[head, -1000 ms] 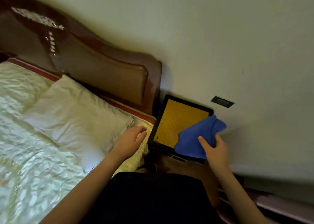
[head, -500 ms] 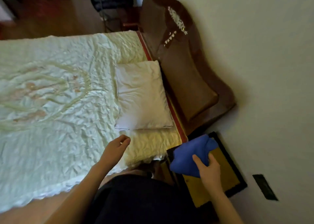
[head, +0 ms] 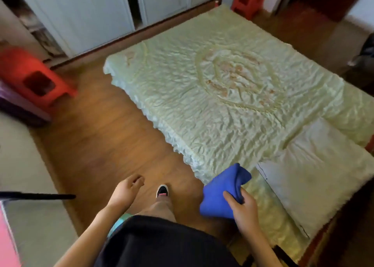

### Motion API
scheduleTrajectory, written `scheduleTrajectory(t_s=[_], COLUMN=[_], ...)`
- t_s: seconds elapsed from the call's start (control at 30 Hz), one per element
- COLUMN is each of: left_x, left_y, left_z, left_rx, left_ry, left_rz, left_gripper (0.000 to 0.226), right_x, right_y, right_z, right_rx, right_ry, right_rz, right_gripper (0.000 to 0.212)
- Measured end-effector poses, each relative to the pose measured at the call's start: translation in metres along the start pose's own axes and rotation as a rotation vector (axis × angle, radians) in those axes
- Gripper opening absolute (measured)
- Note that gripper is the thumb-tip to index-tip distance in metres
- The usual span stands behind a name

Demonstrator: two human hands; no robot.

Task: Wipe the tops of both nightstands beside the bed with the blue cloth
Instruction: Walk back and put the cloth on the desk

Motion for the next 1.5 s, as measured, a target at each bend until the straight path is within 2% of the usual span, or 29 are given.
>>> scheduleTrajectory(t_s=[0.2, 0.33, 0.63, 0.83, 1.03, 1.27, 1.5], left_x=[-0.081, -0.127, -0.221, -0.261, -0.323, -0.392, -0.476], left_y=[-0.012, -0.037, -0.143, -0.266, -0.36, -0.431, -0.519], left_z=[0.085, 0.105, 0.093, 0.073, 0.041, 0.043, 0.086], left_rx=[-0.265, -0.28, -0.275, -0.261, -0.461, -0.595, -0.651], left_ry=[0.205, 0.18, 0.281, 0.242, 0.408, 0.418, 0.373], left_rz=[-0.305, -0.372, -0.498, -0.444, -0.588, -0.697, -0.742], left_gripper=[0.02, 0.02, 0.02, 0.034, 0.032, 0.022, 0.02], right_x=[0.148, 0.245, 0.373, 0.451, 0.561, 0.718, 0.862], right_y=[-0.061, -0.098, -0.193, -0.299, -0.373, -0.387, -0.428], right_z=[0.078, 0.125, 0.237, 0.302, 0.386, 0.478, 0.53], right_rx=[-0.165, -0.228, -0.303, -0.312, -0.323, -0.332, -0.319], right_ry=[0.181, 0.239, 0.335, 0.367, 0.453, 0.403, 0.368], right_rz=[0.293, 0.425, 0.443, 0.403, 0.528, 0.748, 0.744], right_gripper=[0.027, 0.025, 0.02, 0.02, 0.027, 0.021, 0.018])
Point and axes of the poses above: each hand's wrist, its own y-axis away from the middle knuckle, its own x-axis out of the palm, z = x × y, the point moved 3 cm from there along -y, towards the middle knuckle, and after that the axes turned 5 degrees about -z, right-handed, at the moved point
